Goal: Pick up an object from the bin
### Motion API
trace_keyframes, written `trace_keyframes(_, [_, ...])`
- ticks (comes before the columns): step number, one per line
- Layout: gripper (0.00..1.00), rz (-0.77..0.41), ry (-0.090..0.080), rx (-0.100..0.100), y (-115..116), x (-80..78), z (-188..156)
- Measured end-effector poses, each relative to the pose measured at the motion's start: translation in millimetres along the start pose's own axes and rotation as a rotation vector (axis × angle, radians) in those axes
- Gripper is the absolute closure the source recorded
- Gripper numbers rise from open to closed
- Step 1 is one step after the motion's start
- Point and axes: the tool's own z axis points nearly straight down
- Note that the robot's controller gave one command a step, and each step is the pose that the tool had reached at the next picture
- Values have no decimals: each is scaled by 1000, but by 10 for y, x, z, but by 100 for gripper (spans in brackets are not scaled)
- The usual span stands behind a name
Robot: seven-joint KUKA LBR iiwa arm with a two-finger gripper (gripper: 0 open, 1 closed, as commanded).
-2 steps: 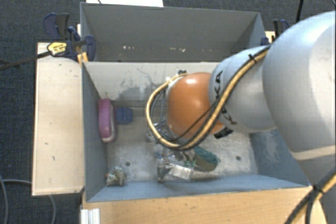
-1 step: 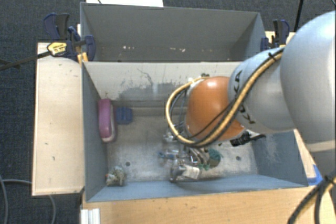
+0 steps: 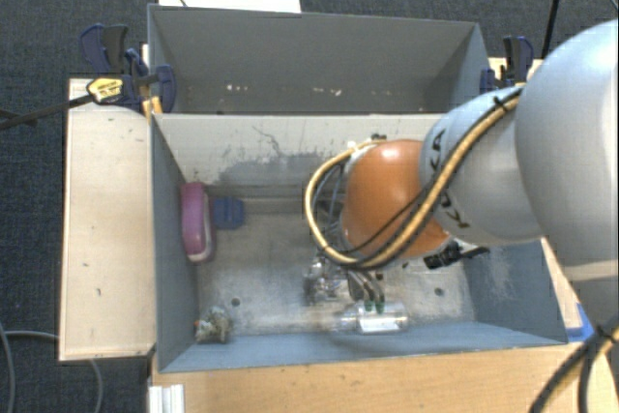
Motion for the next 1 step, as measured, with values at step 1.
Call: trace_keyframes(1, [0, 3, 6, 1, -6, 23, 22])
